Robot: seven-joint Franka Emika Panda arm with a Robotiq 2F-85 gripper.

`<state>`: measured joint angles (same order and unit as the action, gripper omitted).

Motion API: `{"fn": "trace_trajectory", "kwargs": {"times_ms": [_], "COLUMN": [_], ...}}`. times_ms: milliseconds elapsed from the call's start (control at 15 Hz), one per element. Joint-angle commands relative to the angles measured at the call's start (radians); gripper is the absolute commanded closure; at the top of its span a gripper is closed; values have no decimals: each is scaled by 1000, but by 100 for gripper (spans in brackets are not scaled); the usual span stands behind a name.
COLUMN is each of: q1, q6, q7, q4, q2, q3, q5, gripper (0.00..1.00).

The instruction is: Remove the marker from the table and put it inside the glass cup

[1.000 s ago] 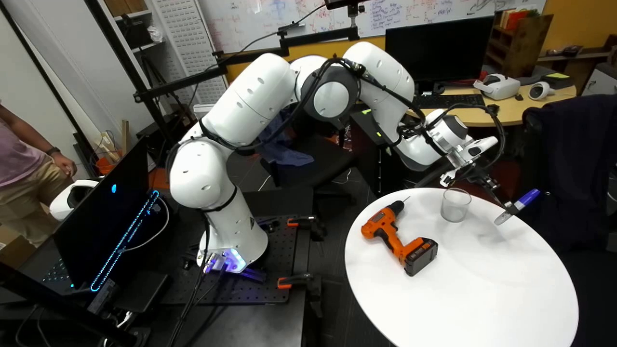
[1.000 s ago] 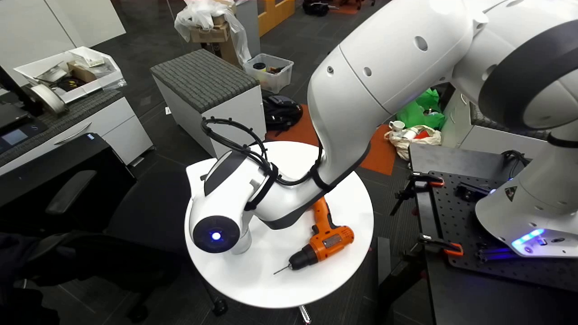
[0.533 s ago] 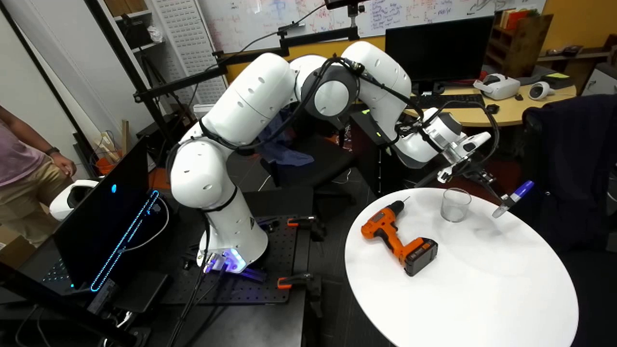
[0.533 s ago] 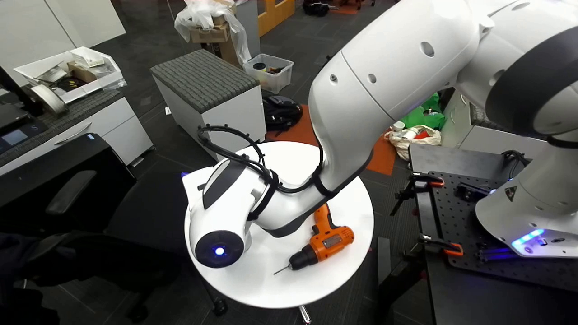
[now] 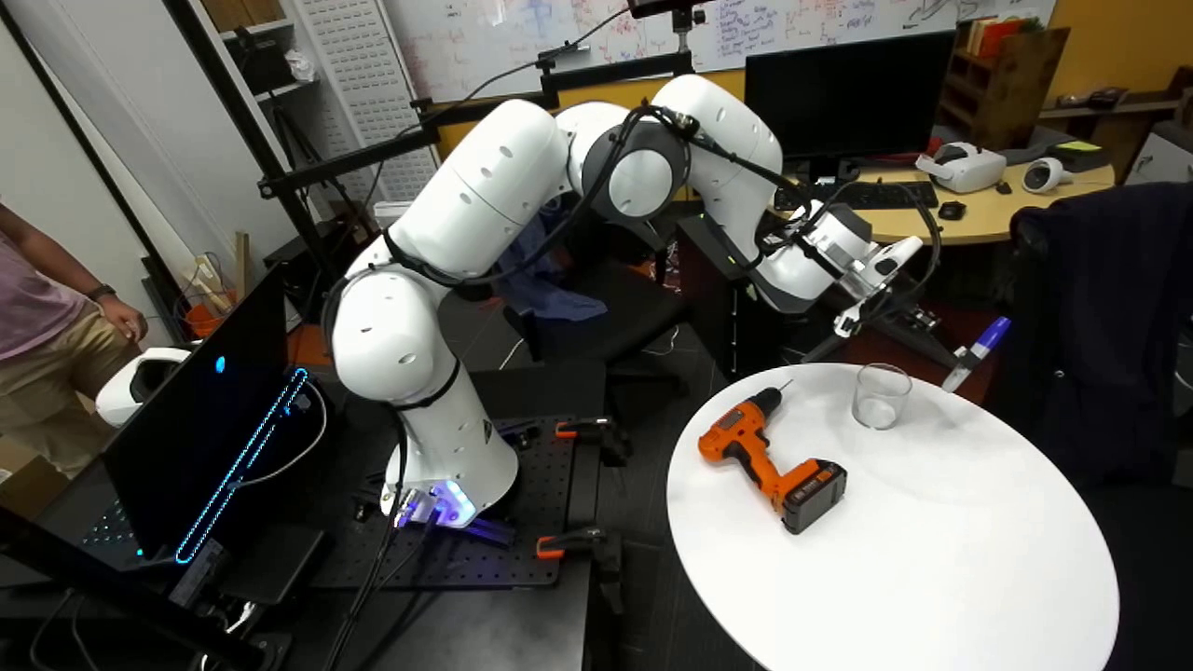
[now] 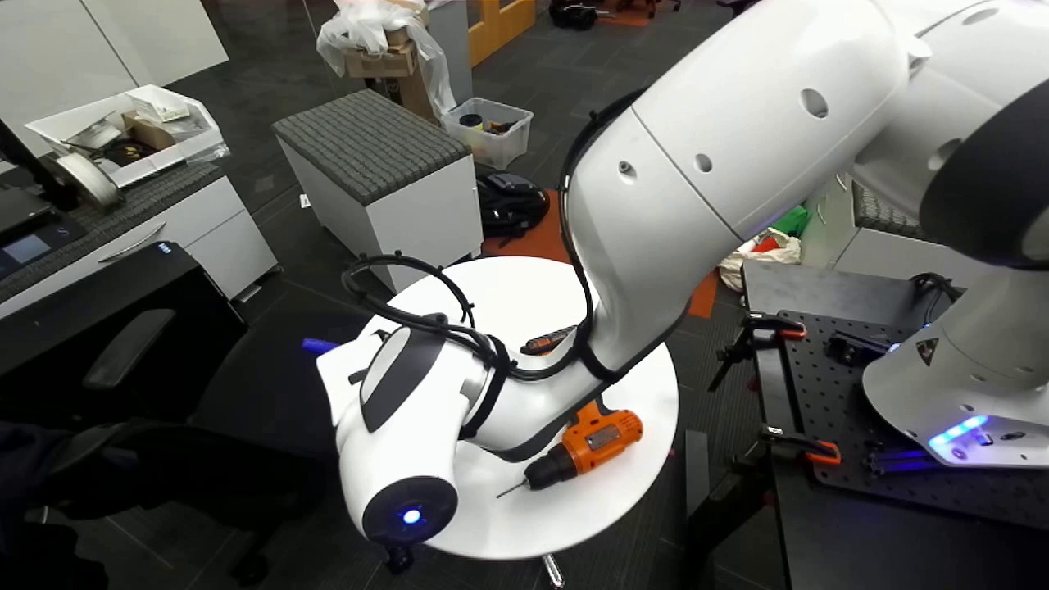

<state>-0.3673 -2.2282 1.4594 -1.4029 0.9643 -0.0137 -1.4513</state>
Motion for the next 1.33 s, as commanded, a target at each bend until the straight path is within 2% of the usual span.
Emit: {"fn": "trace_trajectory", "kwargs": {"times_ms": [0,1267], "q1": [-16,-33], "q6": [36,69], "q7": [54,138], "q4": [-52,-202], "q2": [-50,-118], "q3": [18,95], "q5": [-51,-89], "gripper": [95,95]}}
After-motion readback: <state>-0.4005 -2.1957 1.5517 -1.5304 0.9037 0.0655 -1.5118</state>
